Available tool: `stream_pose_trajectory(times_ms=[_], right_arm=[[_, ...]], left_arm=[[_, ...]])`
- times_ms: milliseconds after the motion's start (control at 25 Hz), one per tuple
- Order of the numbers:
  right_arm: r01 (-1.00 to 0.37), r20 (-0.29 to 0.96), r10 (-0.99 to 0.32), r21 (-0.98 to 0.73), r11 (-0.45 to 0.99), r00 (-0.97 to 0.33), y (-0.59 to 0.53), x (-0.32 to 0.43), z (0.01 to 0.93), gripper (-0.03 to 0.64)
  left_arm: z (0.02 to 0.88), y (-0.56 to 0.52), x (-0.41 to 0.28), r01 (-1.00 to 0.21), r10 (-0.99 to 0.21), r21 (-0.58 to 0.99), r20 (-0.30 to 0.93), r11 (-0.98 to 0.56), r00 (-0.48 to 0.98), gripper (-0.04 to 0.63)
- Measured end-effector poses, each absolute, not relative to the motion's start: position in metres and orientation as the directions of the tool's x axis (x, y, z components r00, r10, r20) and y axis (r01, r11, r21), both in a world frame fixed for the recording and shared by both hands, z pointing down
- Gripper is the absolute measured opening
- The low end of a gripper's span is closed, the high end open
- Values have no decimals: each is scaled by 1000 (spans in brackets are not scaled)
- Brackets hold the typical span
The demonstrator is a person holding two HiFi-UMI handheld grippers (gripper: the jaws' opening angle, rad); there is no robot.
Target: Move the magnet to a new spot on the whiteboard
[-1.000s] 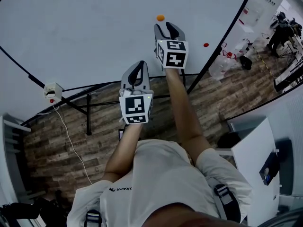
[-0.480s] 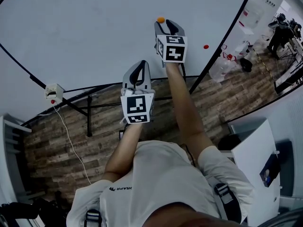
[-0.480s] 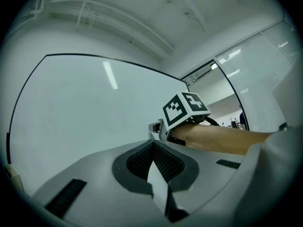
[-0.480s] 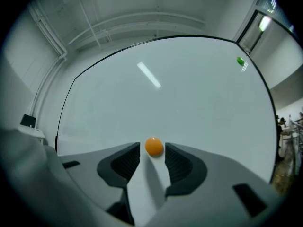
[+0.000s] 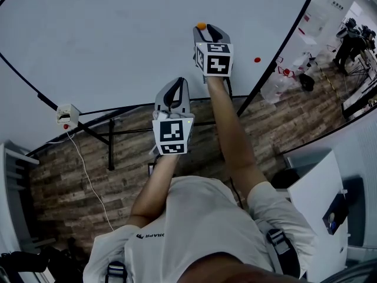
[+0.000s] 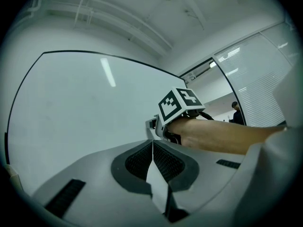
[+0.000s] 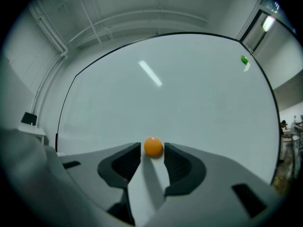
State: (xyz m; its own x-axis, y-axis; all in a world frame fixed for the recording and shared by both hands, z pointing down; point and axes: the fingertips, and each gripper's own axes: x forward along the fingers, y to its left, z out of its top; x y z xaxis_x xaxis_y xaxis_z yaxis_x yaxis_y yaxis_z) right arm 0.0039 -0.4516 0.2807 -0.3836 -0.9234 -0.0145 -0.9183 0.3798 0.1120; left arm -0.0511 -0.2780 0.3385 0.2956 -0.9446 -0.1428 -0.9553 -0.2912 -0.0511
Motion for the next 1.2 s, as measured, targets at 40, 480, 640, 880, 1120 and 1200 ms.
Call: stream_pose_trajectory(times_ms=[40, 480, 640, 880, 1120, 1200], right_arm=[[-918, -16, -923, 111, 380, -384, -452, 3, 281, 149], [-928, -22, -932, 104, 359, -363, -453, 2, 280, 140], [-939, -17, -942, 96, 331, -335, -454, 3, 279, 140], [-958, -15, -962, 98, 269, -272, -454, 5, 278, 137], [-968, -33, -971, 103, 231, -235, -453, 5, 276, 133], [-968, -42, -971, 95, 232, -237, -452, 7, 275, 132]], left_arm=[[339, -278, -51, -955, -945, -52, -142, -291, 295, 3], [347, -278, -50, -956, -948, -28, -126, -292, 294, 3], [349, -278, -52, -957, -949, -18, -123, -289, 289, 3], [351, -278, -61, -964, -958, 18, -120, -264, 260, 3], [354, -279, -64, -966, -961, 23, -107, -259, 255, 3], [355, -278, -63, -965, -961, 23, -106, -260, 257, 3]])
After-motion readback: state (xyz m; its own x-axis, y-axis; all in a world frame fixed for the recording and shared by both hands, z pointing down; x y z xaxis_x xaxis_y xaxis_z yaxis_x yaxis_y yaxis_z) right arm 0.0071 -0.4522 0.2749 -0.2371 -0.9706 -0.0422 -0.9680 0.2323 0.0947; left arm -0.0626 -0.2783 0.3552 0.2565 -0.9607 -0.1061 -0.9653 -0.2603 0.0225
